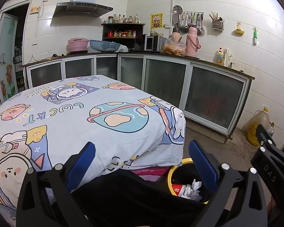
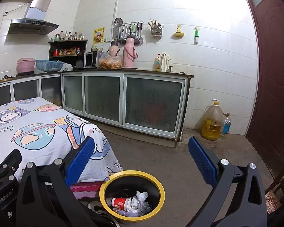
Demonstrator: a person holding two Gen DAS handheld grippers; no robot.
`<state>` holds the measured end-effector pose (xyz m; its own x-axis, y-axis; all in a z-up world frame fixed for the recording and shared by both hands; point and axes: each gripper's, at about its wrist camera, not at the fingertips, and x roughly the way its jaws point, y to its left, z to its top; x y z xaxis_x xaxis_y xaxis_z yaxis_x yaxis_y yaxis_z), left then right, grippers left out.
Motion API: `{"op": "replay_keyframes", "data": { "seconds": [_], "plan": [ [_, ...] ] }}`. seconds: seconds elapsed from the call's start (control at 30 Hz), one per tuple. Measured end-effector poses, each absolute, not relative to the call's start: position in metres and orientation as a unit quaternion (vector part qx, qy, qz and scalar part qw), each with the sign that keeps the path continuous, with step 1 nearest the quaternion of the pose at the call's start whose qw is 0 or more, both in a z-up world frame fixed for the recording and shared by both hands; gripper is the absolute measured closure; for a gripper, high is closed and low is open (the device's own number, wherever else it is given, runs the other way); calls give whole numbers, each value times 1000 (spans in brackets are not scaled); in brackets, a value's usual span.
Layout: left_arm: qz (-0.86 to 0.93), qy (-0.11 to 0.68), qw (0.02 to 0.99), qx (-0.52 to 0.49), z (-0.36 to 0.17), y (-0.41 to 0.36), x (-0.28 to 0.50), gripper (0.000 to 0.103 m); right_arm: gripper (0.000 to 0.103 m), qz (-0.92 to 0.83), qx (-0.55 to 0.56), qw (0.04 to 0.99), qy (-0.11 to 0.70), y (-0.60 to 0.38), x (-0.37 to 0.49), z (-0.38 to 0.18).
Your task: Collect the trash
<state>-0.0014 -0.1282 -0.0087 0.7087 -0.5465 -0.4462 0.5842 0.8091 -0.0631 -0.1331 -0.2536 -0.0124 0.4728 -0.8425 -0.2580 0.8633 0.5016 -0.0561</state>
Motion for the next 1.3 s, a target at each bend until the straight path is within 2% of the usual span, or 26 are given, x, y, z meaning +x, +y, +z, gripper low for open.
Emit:
{"op": "replay_keyframes", "data": {
  "seconds": [1.3],
  "plan": [
    [-310,235,920,41,-10,-128,1,8,8,-497,45,855,140,-258,-132,-14]
  ]
}}
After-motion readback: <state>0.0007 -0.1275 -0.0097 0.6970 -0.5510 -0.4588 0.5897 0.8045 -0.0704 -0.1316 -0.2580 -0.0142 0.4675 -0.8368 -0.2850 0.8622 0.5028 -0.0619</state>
